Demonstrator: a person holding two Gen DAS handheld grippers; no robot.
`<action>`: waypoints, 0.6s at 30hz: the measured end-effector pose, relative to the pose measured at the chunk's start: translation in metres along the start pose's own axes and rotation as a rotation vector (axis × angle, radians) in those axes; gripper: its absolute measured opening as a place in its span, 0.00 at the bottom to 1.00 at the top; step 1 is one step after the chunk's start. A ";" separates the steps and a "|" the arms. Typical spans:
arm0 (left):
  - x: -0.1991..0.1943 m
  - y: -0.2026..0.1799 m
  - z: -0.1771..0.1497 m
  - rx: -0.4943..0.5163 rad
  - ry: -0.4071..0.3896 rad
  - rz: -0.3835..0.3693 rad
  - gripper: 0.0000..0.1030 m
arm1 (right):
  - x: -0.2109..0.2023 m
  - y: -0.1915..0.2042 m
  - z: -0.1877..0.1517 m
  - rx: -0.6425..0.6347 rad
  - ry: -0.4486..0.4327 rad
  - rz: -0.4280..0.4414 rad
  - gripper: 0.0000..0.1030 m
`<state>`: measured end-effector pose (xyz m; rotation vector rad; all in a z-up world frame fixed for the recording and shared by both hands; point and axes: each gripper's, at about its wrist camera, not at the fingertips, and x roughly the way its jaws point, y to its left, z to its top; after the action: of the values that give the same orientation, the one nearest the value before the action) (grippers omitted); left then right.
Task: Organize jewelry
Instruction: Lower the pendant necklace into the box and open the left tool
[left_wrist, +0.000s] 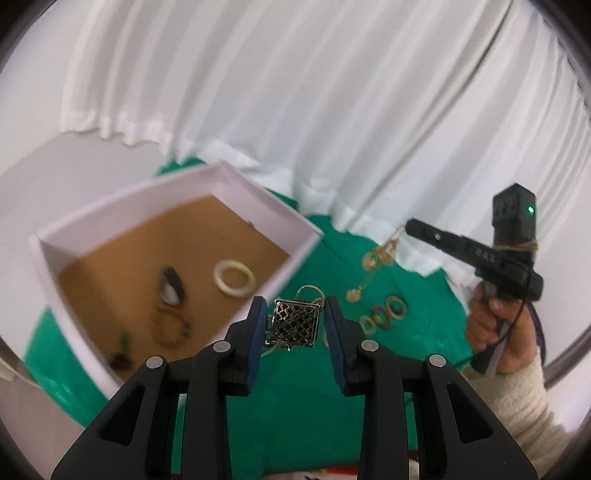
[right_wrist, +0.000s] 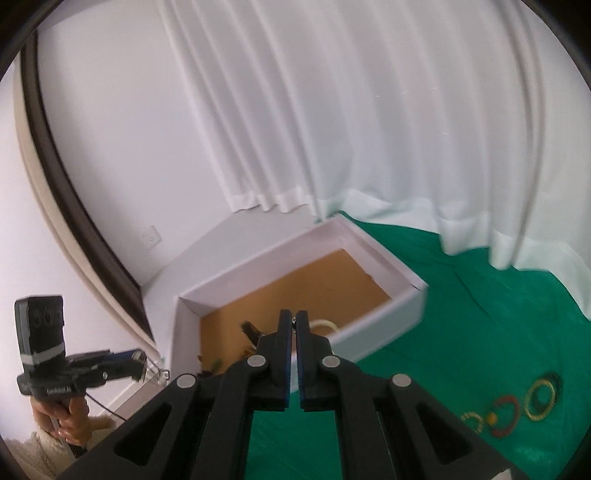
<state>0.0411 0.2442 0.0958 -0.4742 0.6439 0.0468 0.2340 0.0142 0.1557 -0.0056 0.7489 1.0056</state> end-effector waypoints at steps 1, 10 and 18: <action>-0.001 0.005 0.005 0.000 -0.010 0.017 0.30 | 0.005 0.007 0.005 -0.008 0.000 0.012 0.02; 0.019 0.078 0.037 -0.062 -0.041 0.179 0.30 | 0.075 0.054 0.035 -0.048 0.042 0.128 0.02; 0.082 0.148 0.027 -0.136 0.049 0.286 0.30 | 0.181 0.054 0.004 -0.023 0.214 0.135 0.02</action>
<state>0.0951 0.3803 0.0055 -0.5128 0.7562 0.3527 0.2518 0.1830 0.0733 -0.0848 0.9426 1.1541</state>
